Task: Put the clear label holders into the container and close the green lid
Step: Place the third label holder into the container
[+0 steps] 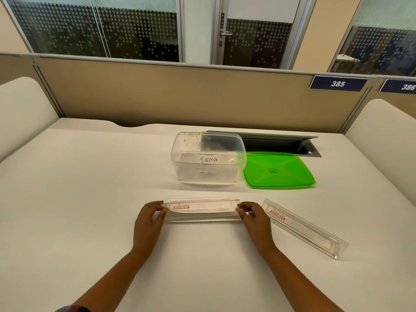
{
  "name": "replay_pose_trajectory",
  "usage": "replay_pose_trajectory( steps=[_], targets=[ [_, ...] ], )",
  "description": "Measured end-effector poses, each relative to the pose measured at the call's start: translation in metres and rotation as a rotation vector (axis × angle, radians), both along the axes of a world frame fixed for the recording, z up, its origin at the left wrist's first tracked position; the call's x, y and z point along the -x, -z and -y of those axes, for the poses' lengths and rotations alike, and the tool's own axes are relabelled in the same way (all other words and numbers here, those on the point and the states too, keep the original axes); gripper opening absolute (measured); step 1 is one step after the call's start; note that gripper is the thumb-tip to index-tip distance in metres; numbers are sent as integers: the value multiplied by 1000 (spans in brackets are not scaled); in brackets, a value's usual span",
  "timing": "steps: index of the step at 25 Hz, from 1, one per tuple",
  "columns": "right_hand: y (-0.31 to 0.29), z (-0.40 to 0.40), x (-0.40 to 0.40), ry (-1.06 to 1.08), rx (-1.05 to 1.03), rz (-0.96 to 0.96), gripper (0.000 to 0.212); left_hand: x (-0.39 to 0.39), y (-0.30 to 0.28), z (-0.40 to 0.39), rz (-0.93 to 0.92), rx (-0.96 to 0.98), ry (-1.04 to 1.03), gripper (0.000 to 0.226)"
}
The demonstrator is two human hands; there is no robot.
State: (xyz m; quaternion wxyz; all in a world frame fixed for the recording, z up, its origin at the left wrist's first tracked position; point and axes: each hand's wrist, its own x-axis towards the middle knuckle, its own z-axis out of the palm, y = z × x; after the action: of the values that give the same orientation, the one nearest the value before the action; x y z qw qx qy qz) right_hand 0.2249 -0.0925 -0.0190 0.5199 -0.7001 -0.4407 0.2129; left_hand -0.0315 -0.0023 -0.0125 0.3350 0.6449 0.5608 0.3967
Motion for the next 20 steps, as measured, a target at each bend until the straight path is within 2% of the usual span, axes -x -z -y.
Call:
replay_pose_trajectory(
  steps=[4, 7, 8, 13, 17, 20],
  targets=[
    [-21, -6, 0, 0, 2, -176, 17, -8, -21, -6, 163, 74, -69, 13],
    [-40, -11, 3, 22, -16, -332, 7, -9, -34, -12, 225, 99, -76, 18],
    [-46, -13, 4, 37, -16, -377, 9, -9, -36, -13, 247, 118, -73, 19],
    [-68, -16, 11, 83, 127, -513, 5, -9, -36, -10, 339, 200, -87, 24],
    [-71, -17, 9, 156, 156, -601, 24, -9, -34, -7, 179, 107, -97, 25],
    [-74, -17, 6, 169, 118, -609, 32, -11, -42, -7, 181, 144, -62, 25]
  ],
)
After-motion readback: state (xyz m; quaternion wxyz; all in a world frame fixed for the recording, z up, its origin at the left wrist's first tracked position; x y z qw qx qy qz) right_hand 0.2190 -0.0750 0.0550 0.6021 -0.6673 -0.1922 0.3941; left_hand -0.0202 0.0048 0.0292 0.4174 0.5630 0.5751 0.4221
